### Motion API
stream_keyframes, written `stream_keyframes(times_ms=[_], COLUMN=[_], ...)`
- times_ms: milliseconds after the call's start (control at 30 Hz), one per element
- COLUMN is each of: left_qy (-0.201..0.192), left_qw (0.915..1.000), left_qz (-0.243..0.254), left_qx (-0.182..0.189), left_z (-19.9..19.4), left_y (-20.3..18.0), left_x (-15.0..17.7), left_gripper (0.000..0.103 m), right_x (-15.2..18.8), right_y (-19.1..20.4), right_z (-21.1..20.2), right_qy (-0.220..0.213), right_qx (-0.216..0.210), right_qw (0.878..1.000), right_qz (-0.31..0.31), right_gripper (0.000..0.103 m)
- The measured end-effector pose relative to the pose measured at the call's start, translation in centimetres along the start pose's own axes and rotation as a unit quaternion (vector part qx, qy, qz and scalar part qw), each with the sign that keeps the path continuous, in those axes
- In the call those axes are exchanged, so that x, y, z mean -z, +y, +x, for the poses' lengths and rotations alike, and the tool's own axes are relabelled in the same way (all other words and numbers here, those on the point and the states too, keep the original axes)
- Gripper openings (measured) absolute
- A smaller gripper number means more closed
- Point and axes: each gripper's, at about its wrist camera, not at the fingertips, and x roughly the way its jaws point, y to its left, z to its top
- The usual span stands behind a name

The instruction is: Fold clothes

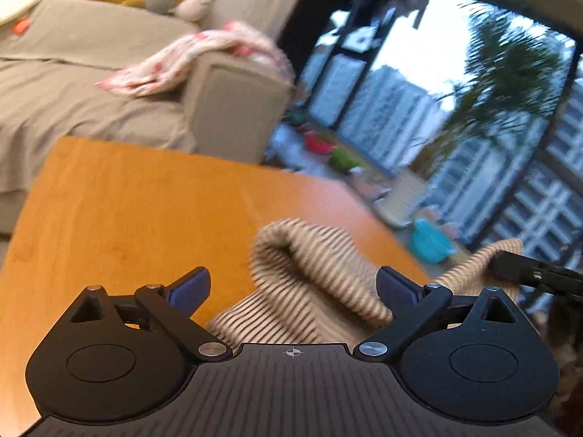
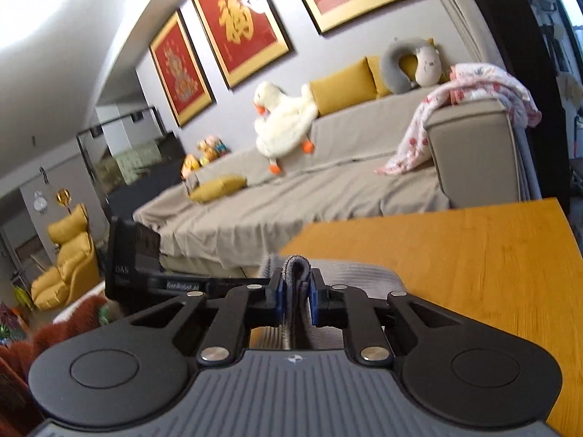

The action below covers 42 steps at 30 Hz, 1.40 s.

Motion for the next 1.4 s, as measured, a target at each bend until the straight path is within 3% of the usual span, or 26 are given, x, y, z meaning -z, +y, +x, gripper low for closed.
stream_keyframes(times_ms=[167,267,367,500,600,667,733,833,867,900,933,967,1033,1100,1200,1267,1300,1400], left_qy=[-0.02,0.008,0.034,0.04,0.03,0.023,0.026,0.042,0.044,0.043,0.039,0.035,0.036,0.042,0.042,0.045,0.047,0.043], left_qw=[0.9986,0.9995,0.9957,0.9943,0.9928,0.9929,0.9927,0.9915,0.9911,0.9905,0.9893,0.988,0.9885,0.9873,0.987,0.9867,0.9866,0.9856], left_qz=[0.017,0.031,0.042,0.034,0.031,0.026,0.031,0.041,0.039,0.034,0.023,0.005,-0.048,-0.078,-0.073,-0.062,-0.061,-0.067], left_qx=[0.045,-0.004,-0.075,-0.093,-0.111,-0.114,-0.114,-0.117,-0.119,-0.126,-0.139,-0.15,-0.139,-0.132,-0.137,-0.143,-0.144,-0.149], left_z=[-1.9,-1.2,1.1,3.8,4.3,4.3,4.2,4.5,4.5,4.5,4.3,4.1,3.7,3.7,3.6,3.1,2.7,0.6], left_y=[-0.3,-0.5,-0.4,-0.2,-0.4,-0.3,-0.3,0.3,0.6,1.1,1.8,2.7,4.8,6.0,6.4,6.4,6.5,6.9], left_x=[0.2,0.9,0.9,-0.5,-1.5,-2.0,-2.1,-1.8,-1.7,-1.7,-1.7,-1.8,-1.7,-1.2,-0.6,-0.4,-0.4,-0.4], left_gripper=[0.103,0.103,0.103,0.103,0.103,0.103,0.103,0.103,0.103,0.103,0.103,0.103,0.103,0.103,0.103,0.103,0.103,0.103], right_x=[-0.9,-0.8,0.0,2.4,4.4,5.5,6.3,6.4,6.4,6.2,5.9,5.4,3.9,2.9,4.8,7.6,8.8,9.3], right_y=[-3.0,-4.5,-1.8,2.2,3.9,4.5,4.5,4.5,4.6,4.7,4.6,4.6,5.0,6.9,8.6,9.3,9.6,10.3], right_z=[-0.7,-0.6,0.2,2.1,3.2,3.7,4.1,3.8,3.7,3.6,3.7,3.5,2.8,2.6,4.6,6.3,6.6,6.7], right_qy=[-0.031,-0.036,-0.014,0.034,0.051,0.053,0.055,0.041,0.036,0.035,0.04,0.038,0.021,0.018,0.086,0.139,0.144,0.144], right_qx=[-0.007,-0.028,-0.011,-0.003,0.028,0.054,0.072,0.076,0.074,0.071,0.069,0.068,0.052,0.025,-0.021,-0.026,-0.021,-0.022], right_qw=[0.995,0.99,0.999,0.996,0.987,0.979,0.974,0.977,0.978,0.977,0.977,0.978,0.981,0.975,0.959,0.942,0.935,0.932], right_qz=[0.09,0.13,0.032,-0.077,-0.151,-0.191,-0.206,-0.193,-0.193,-0.196,-0.197,-0.192,-0.184,-0.219,-0.268,-0.304,-0.323,-0.333], right_gripper=[0.012,0.015,0.021,0.066,0.078,0.08,0.079,0.077,0.067,0.042,0.028,0.007,0.007,0.007,0.008,0.01,0.013,0.015])
